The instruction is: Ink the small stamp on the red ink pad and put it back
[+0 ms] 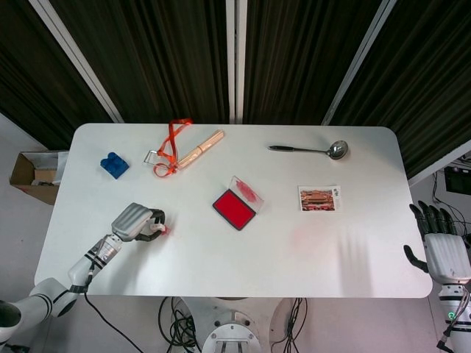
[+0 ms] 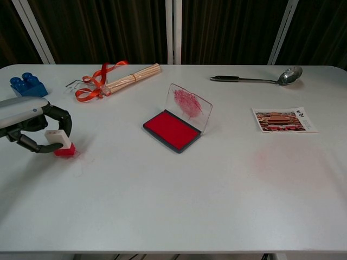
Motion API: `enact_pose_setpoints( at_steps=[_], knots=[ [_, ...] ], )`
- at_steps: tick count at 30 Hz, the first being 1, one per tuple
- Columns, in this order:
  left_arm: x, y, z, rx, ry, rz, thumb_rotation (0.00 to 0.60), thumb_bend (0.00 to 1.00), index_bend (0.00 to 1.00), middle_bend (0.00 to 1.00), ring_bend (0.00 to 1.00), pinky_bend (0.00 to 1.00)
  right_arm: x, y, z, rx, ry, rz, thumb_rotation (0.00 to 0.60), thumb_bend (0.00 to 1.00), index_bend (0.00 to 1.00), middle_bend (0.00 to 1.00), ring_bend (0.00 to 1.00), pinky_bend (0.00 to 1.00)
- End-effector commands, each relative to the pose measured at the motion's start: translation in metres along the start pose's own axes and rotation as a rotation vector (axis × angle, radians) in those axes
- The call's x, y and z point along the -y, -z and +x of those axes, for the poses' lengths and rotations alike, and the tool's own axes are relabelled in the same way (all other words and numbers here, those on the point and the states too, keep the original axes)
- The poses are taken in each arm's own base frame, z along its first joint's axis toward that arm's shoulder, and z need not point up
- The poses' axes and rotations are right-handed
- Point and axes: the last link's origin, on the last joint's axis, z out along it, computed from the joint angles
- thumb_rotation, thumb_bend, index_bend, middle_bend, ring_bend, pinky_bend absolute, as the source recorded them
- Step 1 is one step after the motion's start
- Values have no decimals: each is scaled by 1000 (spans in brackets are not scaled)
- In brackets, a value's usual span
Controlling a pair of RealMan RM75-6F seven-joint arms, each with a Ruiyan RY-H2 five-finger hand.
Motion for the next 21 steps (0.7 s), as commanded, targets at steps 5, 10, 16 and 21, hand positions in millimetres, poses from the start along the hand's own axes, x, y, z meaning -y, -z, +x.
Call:
enact_pose_setpoints(
  at_steps=[5, 10, 16, 21],
  knots=[
    [1, -1, -2, 8, 2, 3, 600, 421, 582, 565, 983, 1000, 0, 0, 0, 2, 3, -1, 600, 233, 0, 0, 0, 0],
    [2, -1, -4, 17, 3, 4, 600, 420, 567, 551, 983, 1000, 0, 0, -1, 5, 3, -5, 600, 232, 0, 0, 0, 0],
    [2, -2, -4, 24, 1, -5, 600, 417, 516, 532, 982, 1000, 0, 0, -1, 7, 2, -7, 600, 233, 0, 0, 0, 0],
    [1, -1, -4, 31, -3, -12, 600, 414, 473, 505, 980, 1000, -1, 0, -1, 11, 2, -9, 600, 233, 0, 0, 0, 0]
  ],
)
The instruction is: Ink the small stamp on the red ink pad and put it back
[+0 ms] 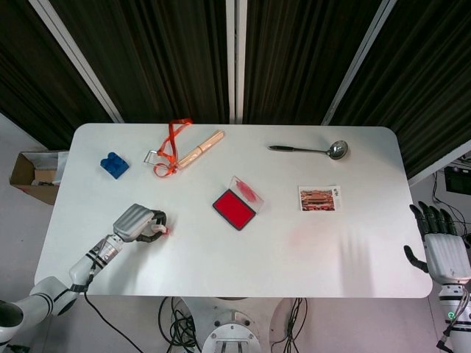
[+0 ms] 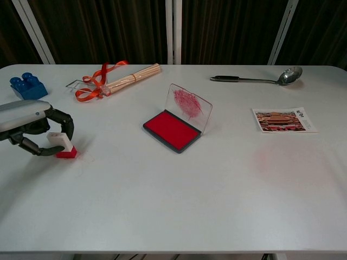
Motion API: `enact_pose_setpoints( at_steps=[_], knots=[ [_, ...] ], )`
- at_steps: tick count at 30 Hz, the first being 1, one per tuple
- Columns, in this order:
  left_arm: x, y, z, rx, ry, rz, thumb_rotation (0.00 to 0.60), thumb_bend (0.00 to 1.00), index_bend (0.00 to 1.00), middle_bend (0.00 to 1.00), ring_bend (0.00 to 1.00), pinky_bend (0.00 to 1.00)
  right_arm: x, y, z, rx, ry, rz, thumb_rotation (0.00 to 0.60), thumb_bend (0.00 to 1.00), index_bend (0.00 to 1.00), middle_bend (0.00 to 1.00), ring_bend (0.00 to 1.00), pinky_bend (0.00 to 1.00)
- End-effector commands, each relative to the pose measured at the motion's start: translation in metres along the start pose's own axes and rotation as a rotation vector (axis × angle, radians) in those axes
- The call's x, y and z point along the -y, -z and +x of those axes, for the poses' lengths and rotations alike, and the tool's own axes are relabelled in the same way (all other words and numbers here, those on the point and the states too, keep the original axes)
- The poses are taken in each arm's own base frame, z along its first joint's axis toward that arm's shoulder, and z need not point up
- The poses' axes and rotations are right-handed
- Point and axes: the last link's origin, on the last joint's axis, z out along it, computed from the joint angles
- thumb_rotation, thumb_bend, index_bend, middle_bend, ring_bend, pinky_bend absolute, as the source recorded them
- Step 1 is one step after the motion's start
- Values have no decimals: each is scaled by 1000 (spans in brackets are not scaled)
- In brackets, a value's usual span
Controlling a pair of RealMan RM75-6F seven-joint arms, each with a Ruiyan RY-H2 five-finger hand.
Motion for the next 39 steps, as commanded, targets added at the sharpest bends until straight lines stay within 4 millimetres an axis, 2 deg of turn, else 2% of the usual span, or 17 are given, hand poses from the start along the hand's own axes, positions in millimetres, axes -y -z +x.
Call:
enact_pose_setpoints(
  at_steps=[1, 10, 33, 39],
  knots=[
    [0, 0, 0, 4, 3, -2, 600, 414, 461, 495, 978, 1000, 0, 0, 0, 1, 0, -1, 600, 233, 0, 0, 0, 0],
    [0, 1, 3, 2, -2, -10, 600, 402, 401, 445, 976, 1000, 0, 0, 0, 1, 1, -3, 600, 233, 0, 0, 0, 0],
    [-1, 14, 10, -5, -19, -19, 600, 402, 393, 426, 976, 1000, 1, -1, 1, 2, 7, -1, 600, 233, 0, 0, 0, 0],
    [-2, 18, 14, -16, -16, -23, 600, 400, 359, 401, 976, 1000, 1, -1, 2, -1, 9, -2, 600, 233, 0, 0, 0, 0]
  ],
)
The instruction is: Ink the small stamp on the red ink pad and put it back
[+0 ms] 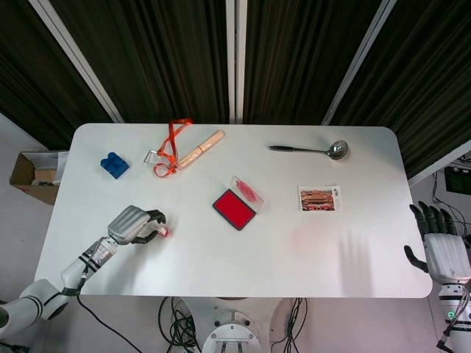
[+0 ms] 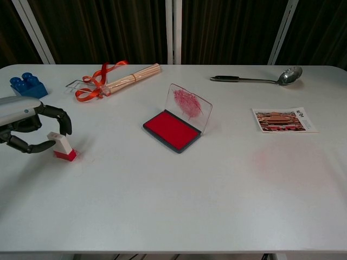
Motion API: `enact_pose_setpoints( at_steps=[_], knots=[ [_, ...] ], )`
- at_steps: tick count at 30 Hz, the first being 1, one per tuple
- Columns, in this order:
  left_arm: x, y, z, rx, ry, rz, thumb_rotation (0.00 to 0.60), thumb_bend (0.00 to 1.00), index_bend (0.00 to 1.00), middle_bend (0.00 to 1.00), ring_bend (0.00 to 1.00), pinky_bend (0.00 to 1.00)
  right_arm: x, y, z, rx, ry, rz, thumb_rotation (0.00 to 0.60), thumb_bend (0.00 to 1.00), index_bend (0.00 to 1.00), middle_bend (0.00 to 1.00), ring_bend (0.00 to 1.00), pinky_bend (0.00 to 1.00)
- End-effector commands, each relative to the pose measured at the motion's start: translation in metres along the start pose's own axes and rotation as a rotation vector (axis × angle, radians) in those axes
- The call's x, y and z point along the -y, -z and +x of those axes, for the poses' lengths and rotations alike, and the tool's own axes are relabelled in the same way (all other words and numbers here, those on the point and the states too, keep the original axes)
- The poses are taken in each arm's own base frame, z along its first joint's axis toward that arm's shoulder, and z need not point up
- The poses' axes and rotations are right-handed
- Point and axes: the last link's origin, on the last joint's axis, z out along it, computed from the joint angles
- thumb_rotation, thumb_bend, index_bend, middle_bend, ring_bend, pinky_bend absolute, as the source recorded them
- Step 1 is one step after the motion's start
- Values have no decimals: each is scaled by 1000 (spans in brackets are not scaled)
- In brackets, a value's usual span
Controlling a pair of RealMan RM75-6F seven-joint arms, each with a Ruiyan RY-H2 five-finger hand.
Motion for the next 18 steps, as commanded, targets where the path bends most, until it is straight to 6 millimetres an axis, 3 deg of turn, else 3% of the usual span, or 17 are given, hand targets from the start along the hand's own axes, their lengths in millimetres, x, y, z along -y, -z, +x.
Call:
enact_pose_setpoints(
  at_steps=[1, 9, 13, 14, 17, 18],
  knots=[
    [0, 4, 3, -10, -1, 0, 600, 399, 349, 396, 976, 1000, 0, 0, 0, -1, 0, 1, 600, 233, 0, 0, 0, 0],
    [1, 36, 34, -70, -78, 23, 600, 399, 331, 379, 975, 1000, 0, -1, 0, -3, -4, 2, 600, 233, 0, 0, 0, 0],
    [1, 60, 65, -189, -148, 70, 600, 399, 331, 373, 939, 1000, -1, 0, 0, -4, -11, 3, 600, 233, 0, 0, 0, 0],
    [0, 65, 70, -221, -161, 81, 600, 394, 330, 369, 886, 987, -1, 1, -1, -4, -13, 3, 600, 233, 0, 0, 0, 0],
    [2, 88, 82, -307, -226, 174, 590, 297, 281, 294, 491, 649, -1, 2, -1, -6, -25, 4, 600, 233, 0, 0, 0, 0],
    [4, 97, 81, -304, -252, 217, 459, 233, 228, 218, 294, 434, -1, 3, 0, -8, -28, 5, 600, 234, 0, 0, 0, 0]
  ],
)
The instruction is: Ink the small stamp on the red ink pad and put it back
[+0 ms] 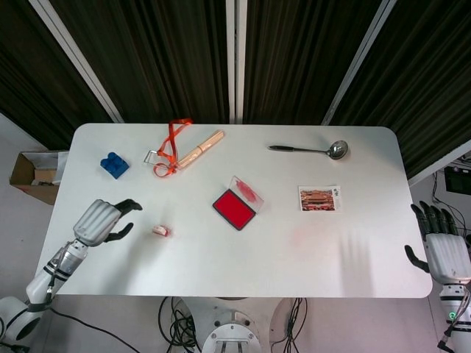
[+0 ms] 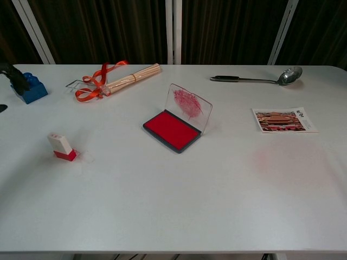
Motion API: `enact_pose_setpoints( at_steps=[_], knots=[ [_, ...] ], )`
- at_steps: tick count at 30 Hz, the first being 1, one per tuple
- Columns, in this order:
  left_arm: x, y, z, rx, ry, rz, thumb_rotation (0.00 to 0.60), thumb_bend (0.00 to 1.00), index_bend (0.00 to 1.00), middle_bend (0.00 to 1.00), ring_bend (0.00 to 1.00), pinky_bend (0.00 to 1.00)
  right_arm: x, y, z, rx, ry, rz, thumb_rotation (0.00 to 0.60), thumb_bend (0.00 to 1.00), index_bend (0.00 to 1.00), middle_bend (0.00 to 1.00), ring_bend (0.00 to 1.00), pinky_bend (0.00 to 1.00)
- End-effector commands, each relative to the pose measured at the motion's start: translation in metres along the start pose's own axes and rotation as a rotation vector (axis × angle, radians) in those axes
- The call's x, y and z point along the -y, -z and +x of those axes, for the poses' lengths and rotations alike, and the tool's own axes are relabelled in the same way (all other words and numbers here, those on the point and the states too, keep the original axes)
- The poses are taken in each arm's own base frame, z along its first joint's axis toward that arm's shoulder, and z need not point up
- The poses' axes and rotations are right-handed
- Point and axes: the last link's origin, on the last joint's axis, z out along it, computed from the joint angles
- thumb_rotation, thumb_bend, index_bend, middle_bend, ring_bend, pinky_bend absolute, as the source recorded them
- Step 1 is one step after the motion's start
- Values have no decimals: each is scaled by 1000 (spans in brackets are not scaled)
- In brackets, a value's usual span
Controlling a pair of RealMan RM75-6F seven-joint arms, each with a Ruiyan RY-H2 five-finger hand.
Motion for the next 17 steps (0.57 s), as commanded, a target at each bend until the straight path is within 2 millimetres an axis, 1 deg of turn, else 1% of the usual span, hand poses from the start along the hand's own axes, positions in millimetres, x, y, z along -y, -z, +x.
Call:
enact_pose_setpoints(
  at_steps=[1, 2, 3, 4, 5, 9, 13, 17],
  knots=[
    [13, 41, 21, -57, -128, 194, 310, 197, 189, 162, 201, 329, 0, 2, 1, -4, -9, 0, 600, 234, 0, 0, 0, 0],
    [13, 51, 21, -40, -133, 238, 160, 175, 150, 116, 142, 266, 0, 2, 1, -5, -12, -2, 600, 234, 0, 0, 0, 0],
    [13, 60, 21, -29, -129, 280, 29, 163, 118, 78, 106, 229, -1, 2, 1, -6, -15, -5, 600, 233, 0, 0, 0, 0],
    [12, 69, 22, -23, -120, 316, 0, 161, 103, 63, 93, 216, -1, 3, 2, -8, -16, -6, 600, 233, 0, 0, 0, 0],
    [12, 81, 22, -20, -106, 359, 0, 160, 93, 54, 86, 208, -2, 3, 2, -10, -15, -8, 600, 233, 0, 0, 0, 0],
    [13, 112, 27, -38, -101, 457, 0, 157, 71, 50, 77, 204, -4, 5, 0, -4, -14, -13, 600, 233, 0, 0, 0, 0],
    [17, 124, 30, -56, -117, 486, 0, 156, 65, 47, 76, 203, -5, 5, -3, 4, -18, -14, 600, 231, 0, 0, 0, 0],
    [20, 123, 34, -91, -125, 478, 0, 155, 65, 45, 76, 201, -2, 4, -4, 2, -18, -6, 600, 230, 0, 0, 0, 0]
  ],
)
